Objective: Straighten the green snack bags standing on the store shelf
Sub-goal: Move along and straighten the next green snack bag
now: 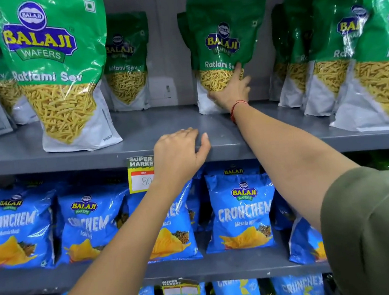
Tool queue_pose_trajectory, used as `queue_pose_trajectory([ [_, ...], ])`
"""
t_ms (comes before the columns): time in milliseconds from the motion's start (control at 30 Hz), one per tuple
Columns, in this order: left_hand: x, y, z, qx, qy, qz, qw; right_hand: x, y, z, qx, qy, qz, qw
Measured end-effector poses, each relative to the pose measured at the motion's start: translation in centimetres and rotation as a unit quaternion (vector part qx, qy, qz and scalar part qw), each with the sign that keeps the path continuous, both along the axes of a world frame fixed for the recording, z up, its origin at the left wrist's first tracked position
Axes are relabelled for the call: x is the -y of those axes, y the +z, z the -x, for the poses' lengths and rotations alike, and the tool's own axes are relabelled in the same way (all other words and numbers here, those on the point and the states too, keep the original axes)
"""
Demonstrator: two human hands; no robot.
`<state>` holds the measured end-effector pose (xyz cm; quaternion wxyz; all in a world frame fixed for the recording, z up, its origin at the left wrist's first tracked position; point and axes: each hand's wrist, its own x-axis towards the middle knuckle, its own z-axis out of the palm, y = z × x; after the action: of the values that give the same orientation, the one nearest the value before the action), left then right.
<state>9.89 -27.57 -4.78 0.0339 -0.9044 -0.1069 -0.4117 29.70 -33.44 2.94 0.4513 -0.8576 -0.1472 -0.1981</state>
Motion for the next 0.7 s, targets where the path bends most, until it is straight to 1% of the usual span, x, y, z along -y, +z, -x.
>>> queue_pose_trajectory([
  [167, 0.2, -0.1, 0.3, 0.007, -0.005, -0.001, 1.0, 0.9, -0.1, 2.0, 0.003, -0.003, -0.005, 1.0],
  [467, 0.2, -0.2, 0.7, 0.013, -0.02, -0.001, 1.0, 3.3, -1.4, 6.9, 0.065, -0.012, -0.018, 0.998],
  [700, 0.1, -0.2, 0.7, 0.028, -0.028, -0.003, 0.999, 7.2, -2.5, 11.2, 0.127, 0.007, -0.037, 0.991],
])
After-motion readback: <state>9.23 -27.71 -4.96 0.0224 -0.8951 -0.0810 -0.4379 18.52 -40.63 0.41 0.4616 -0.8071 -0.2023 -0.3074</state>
